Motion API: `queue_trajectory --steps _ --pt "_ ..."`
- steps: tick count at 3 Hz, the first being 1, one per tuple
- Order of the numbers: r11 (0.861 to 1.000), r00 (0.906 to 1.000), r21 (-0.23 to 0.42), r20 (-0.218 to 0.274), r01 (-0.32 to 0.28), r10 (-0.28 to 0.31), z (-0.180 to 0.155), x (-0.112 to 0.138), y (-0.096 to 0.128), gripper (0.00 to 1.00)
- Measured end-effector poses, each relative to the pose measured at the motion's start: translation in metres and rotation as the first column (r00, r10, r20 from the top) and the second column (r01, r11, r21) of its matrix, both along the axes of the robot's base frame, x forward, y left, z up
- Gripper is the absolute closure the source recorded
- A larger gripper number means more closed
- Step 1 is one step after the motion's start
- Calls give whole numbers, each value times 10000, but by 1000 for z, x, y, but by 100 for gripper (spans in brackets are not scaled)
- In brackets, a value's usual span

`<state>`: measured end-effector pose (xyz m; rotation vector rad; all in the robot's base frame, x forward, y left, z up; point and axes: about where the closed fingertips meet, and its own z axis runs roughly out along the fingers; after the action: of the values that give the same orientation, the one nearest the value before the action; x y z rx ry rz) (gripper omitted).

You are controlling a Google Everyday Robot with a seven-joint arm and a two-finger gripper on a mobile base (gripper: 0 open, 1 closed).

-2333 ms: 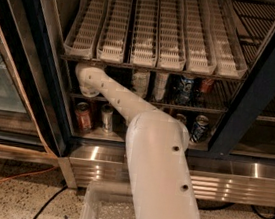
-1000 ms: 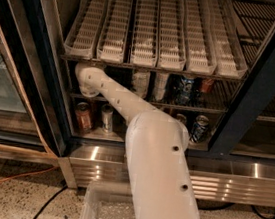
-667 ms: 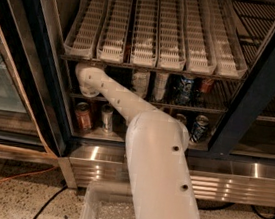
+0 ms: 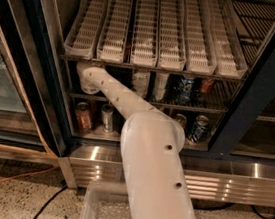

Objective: Pick redbull can from middle shelf of fridge

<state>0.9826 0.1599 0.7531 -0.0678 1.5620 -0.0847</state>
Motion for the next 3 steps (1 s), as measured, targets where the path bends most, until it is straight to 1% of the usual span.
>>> queue_trajectory --steps 1,2,3 --pt "9984 9983 -194 -251 -529 524 -11 13 29 32" --pt "9985 9984 -241 -275 -497 491 -12 17 28 33" --pt "9989 9989 -285 -296 -376 368 -12 25 21 37"
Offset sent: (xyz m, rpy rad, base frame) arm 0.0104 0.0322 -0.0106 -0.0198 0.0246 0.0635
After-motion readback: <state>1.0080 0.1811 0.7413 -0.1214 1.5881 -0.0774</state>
